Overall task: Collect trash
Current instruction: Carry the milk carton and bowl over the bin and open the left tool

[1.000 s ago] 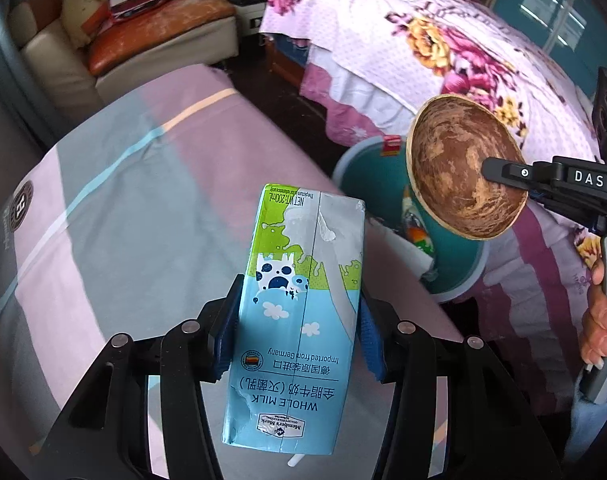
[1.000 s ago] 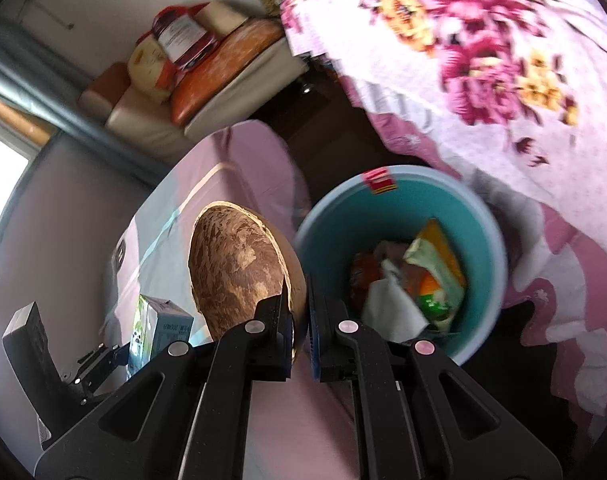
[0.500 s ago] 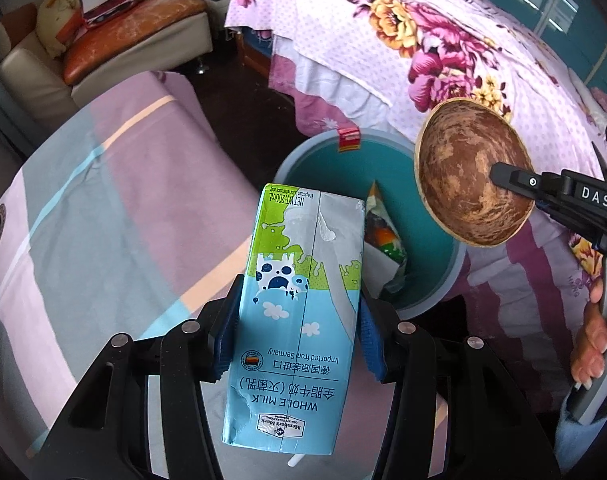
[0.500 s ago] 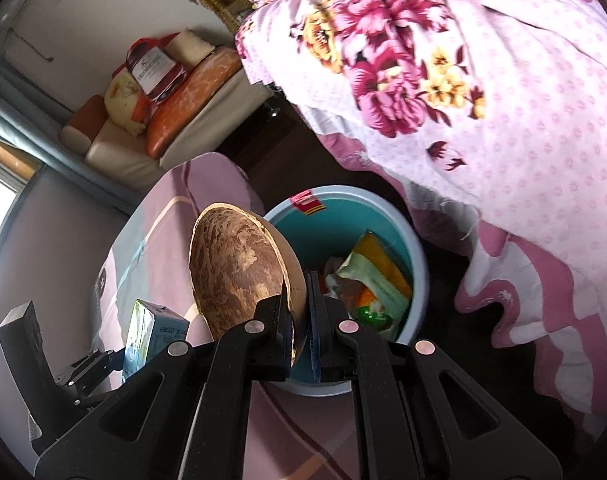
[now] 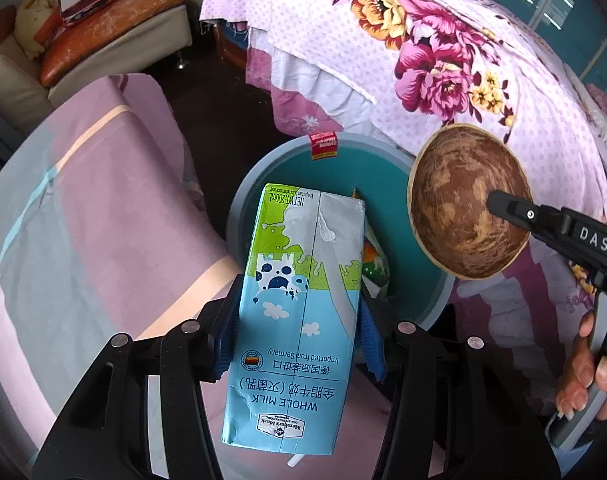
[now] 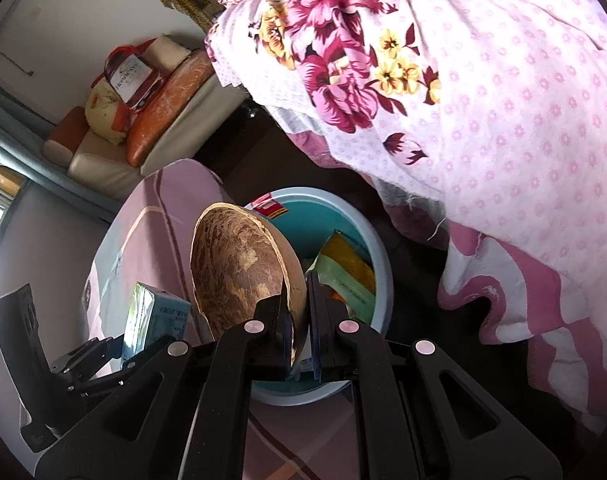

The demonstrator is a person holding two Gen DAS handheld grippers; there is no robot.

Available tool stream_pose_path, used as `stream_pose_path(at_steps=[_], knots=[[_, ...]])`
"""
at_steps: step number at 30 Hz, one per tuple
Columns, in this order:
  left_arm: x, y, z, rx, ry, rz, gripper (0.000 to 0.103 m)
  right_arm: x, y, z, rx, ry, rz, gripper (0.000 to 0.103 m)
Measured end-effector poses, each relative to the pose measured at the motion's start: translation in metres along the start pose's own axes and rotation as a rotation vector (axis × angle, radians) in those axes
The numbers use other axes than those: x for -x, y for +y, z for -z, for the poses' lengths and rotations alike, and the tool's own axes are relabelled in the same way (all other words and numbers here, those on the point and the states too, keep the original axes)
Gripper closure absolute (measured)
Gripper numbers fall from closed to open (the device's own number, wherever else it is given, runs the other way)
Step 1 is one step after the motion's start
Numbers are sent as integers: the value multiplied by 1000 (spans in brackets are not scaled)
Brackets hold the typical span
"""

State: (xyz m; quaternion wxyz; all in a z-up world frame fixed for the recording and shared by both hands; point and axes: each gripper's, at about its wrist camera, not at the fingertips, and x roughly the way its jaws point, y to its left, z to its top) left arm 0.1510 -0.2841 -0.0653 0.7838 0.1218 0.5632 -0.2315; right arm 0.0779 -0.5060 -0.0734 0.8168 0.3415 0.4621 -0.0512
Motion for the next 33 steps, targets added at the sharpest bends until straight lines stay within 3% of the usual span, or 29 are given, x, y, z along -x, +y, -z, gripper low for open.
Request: stream_pose_path(at_steps=[14,18,23,27,33], knots=[[-22,-5,-22,24,5,82,48,-10,-4,-12,3,7,86,96],[-22,-3,-21,26,-11,73,27,-15,-2,-14,8,19,97,96],[-17,3,-22,44,-30,78,24,-21,5,-15,23,27,105,96],[-10,10,-20,60,-41,67,12,-22,10,-16,35,27,110,96],[3,28,-5,101,-62,61,12,-22,19,-15,50,30,122,95]])
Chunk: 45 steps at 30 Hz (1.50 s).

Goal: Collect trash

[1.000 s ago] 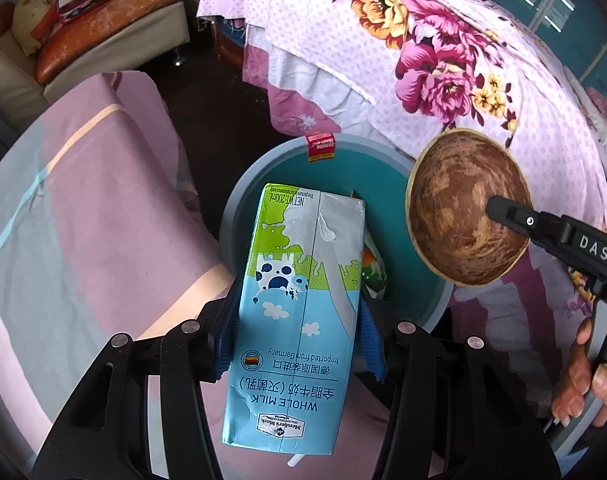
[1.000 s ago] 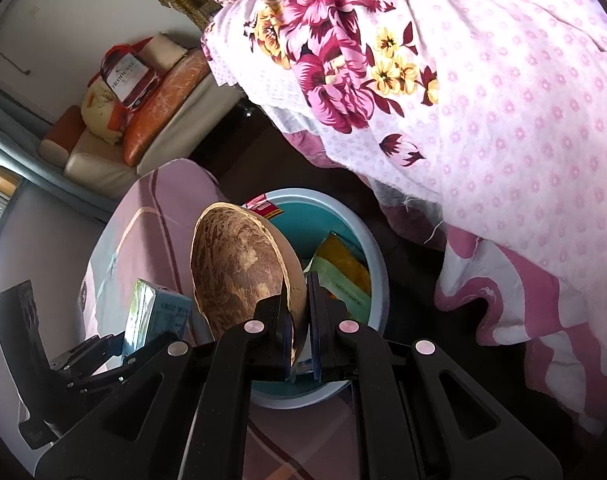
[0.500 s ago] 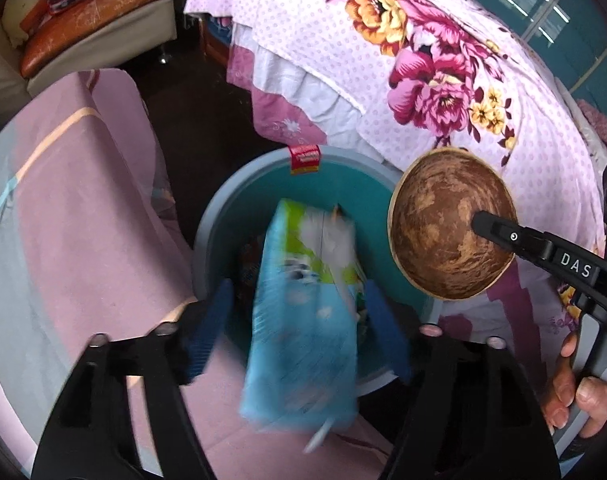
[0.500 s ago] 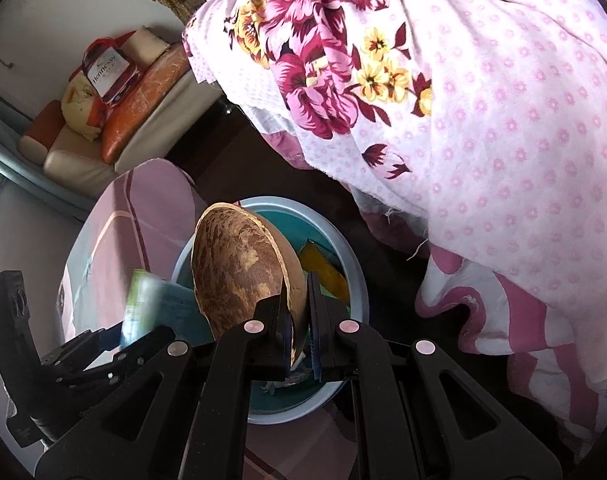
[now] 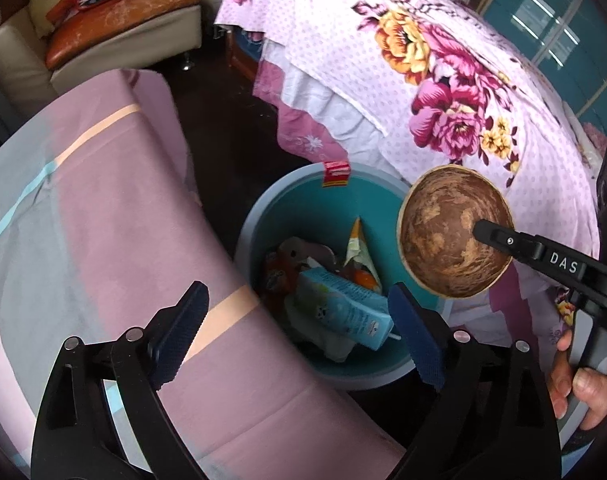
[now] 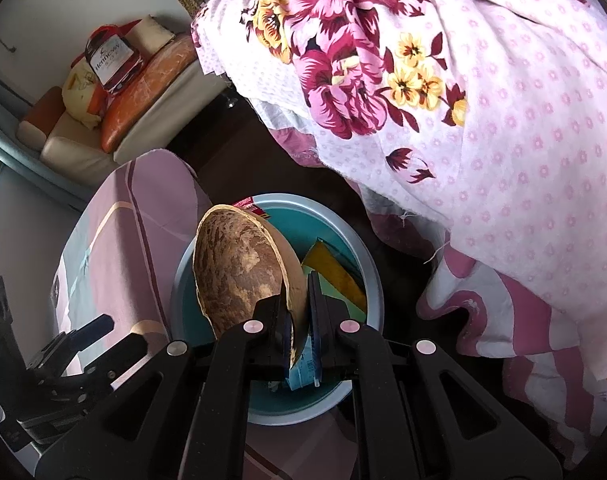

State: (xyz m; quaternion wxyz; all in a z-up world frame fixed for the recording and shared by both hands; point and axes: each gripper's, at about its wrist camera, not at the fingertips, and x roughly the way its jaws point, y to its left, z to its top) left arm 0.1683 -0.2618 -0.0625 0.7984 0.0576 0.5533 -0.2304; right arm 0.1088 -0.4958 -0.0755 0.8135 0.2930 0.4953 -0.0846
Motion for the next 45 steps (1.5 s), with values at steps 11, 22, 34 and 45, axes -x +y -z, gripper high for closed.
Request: stream_pose_path(at_steps=[11,22,34,45], knots=[[7,31,19,77,-2,17,12,-11,23,5,44,25,18,92],[3,45,25,95,5,30,12,-34,44,13,85,77,39,90],[5,51,31,119,9,44,12,-34,56,17,106,85,38,53],[32,44,40,114,-34,42,12,-4,63,20,112,52,4,22]])
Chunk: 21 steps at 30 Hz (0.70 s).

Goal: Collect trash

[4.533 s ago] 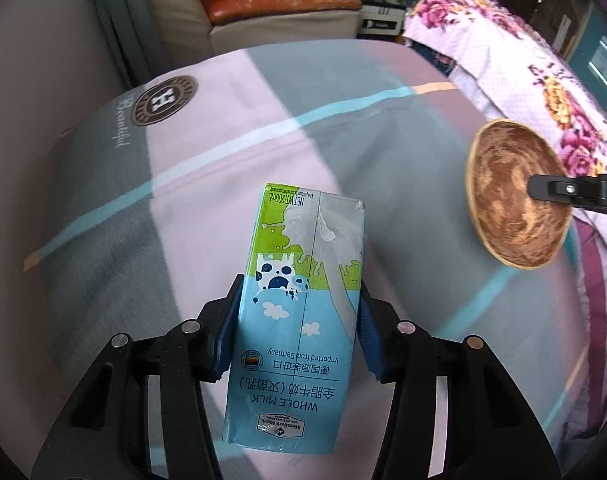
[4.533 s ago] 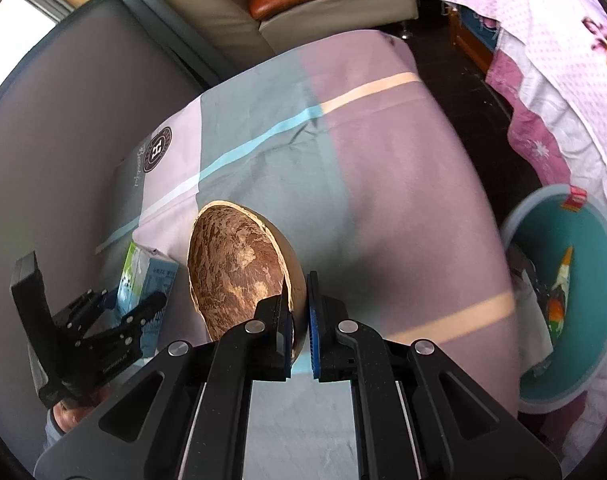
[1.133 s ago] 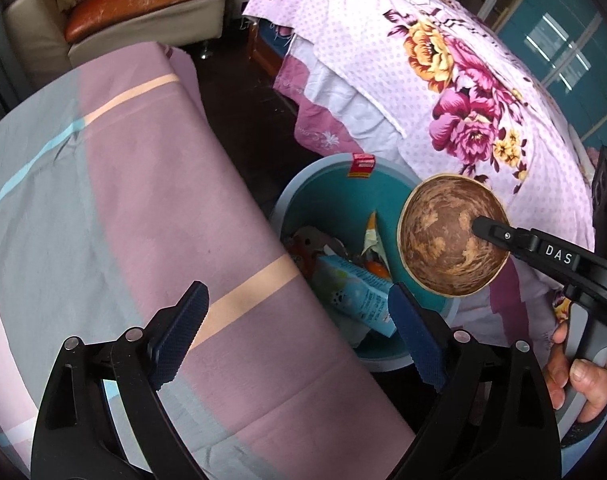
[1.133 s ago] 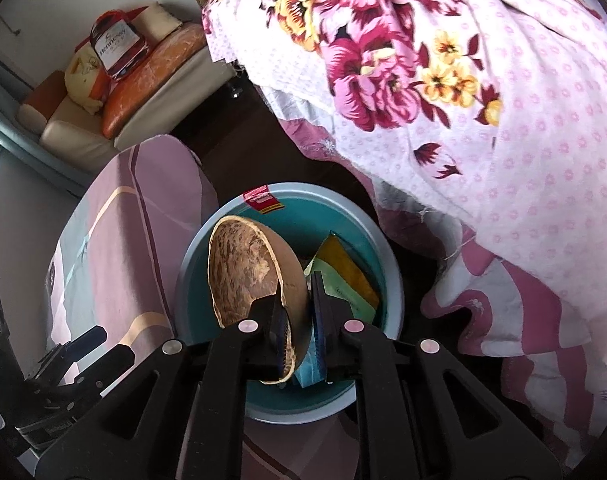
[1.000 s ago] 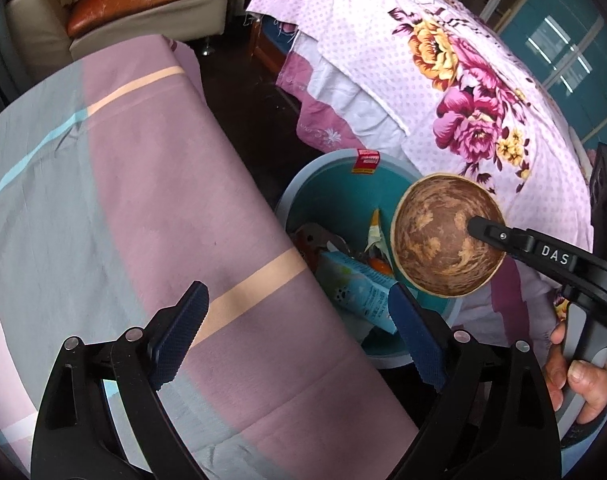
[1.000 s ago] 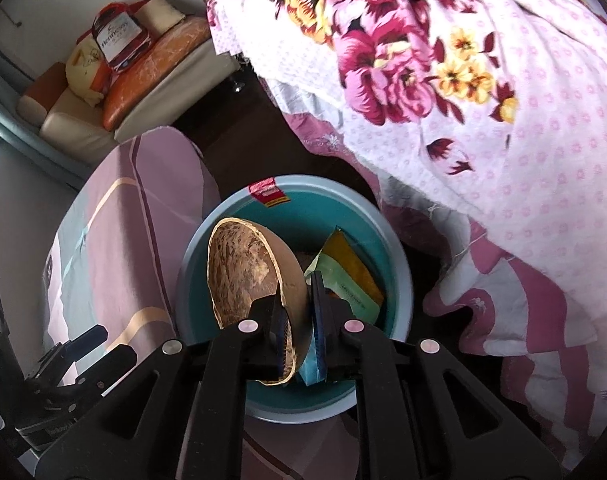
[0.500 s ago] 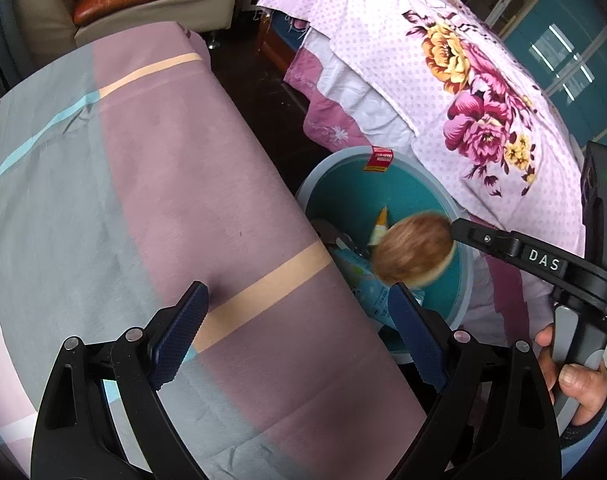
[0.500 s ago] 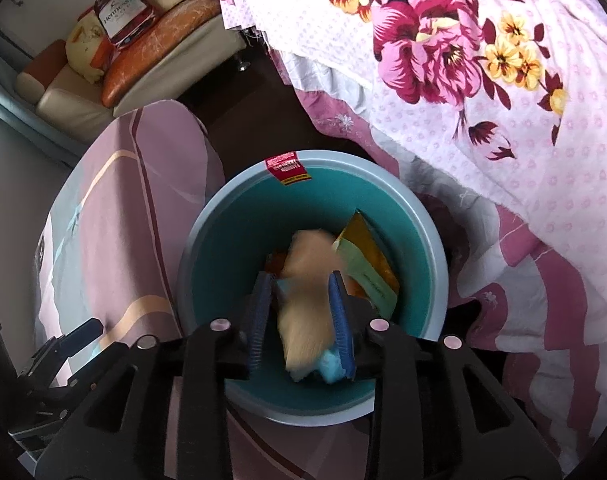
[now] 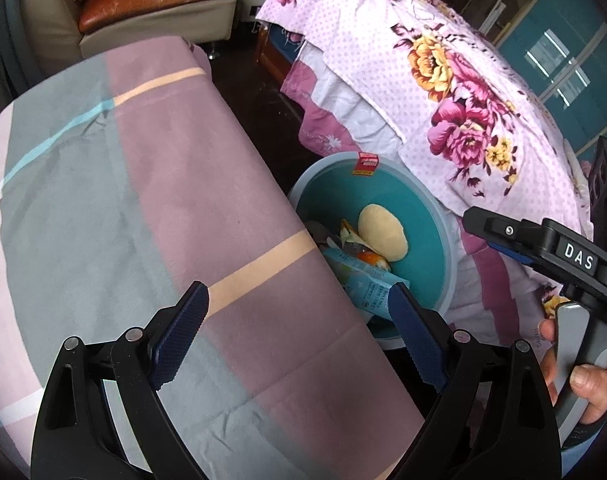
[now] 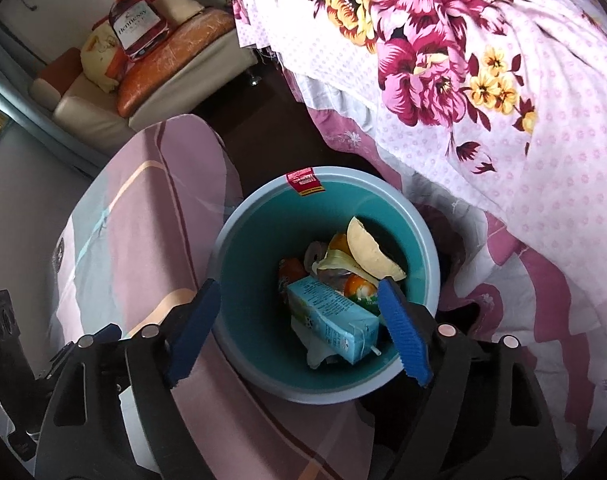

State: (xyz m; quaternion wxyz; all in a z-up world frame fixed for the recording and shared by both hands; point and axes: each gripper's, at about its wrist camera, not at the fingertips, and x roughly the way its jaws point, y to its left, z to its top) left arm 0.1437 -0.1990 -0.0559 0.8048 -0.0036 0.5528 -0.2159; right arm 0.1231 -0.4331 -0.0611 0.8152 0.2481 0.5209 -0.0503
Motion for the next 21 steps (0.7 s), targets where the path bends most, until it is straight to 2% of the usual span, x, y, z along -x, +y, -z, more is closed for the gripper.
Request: stream_pose_path(at_steps=[11,21], knots=[[36,-2,12,2,-60,-17,11,33,19,16,79,-17,-35,8],[75,6,28,34,-127,-91,7,60,43,39,184,-35,-5,7]])
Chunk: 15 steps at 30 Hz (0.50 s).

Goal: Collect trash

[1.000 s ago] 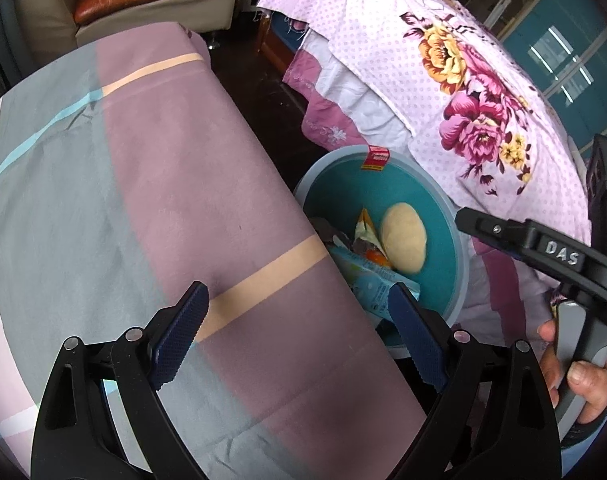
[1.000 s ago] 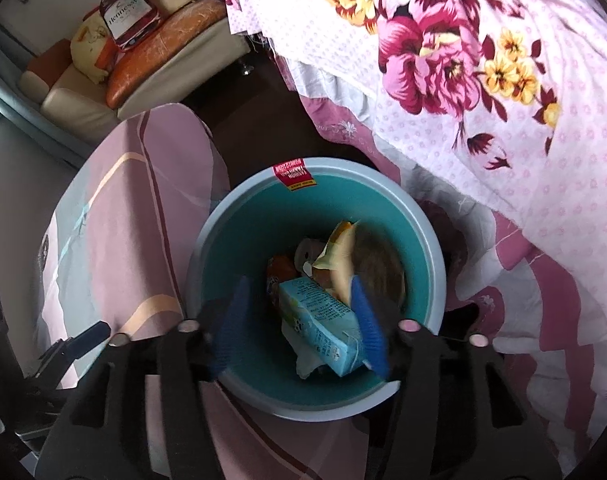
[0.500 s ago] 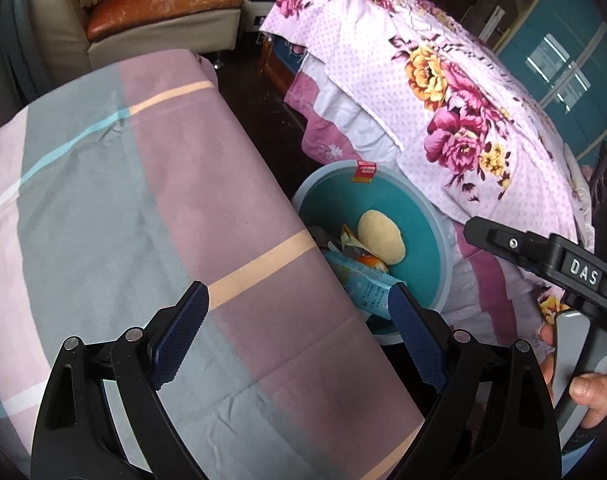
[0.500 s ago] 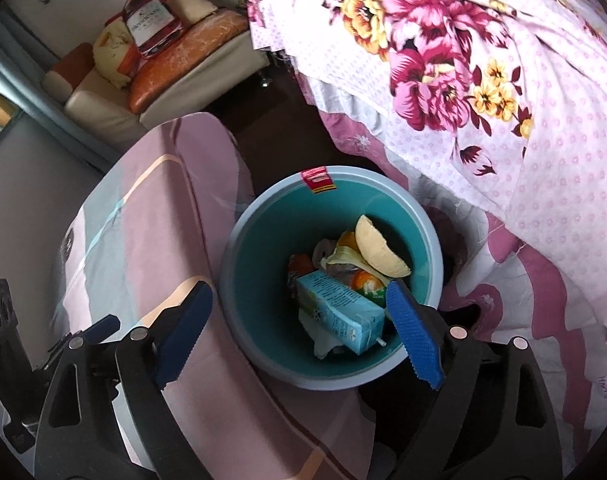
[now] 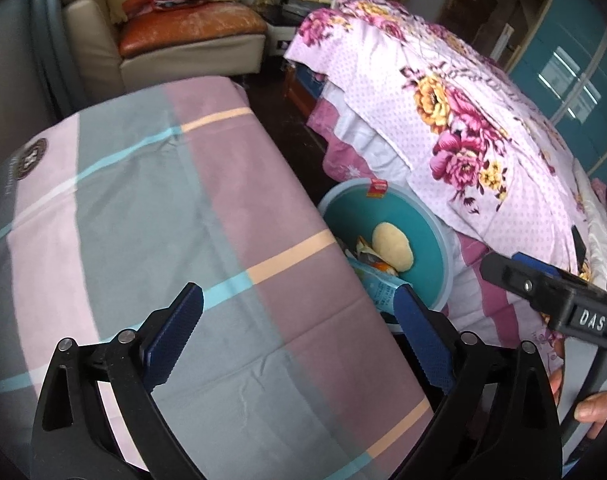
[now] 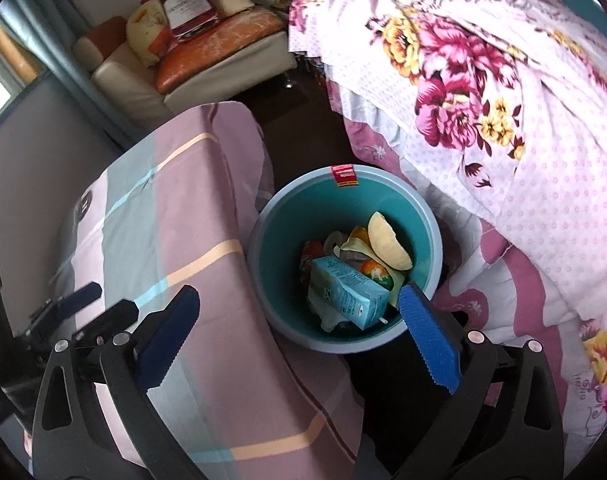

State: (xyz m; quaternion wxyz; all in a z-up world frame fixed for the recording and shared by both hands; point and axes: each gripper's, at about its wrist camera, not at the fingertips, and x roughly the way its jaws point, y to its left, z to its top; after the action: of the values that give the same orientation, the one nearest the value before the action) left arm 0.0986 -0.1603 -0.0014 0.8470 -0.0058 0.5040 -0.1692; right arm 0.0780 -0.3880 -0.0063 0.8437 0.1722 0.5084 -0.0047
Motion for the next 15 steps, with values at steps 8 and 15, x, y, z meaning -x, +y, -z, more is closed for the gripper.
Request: stream_pose_path(at_steps=[8,15], knots=[[28,17,13,41,-20,-28,4,21,22,17,84,-6,3,7],[45,27,28,62,-31,-54,4,36,37,30,135,-18,-2,7]])
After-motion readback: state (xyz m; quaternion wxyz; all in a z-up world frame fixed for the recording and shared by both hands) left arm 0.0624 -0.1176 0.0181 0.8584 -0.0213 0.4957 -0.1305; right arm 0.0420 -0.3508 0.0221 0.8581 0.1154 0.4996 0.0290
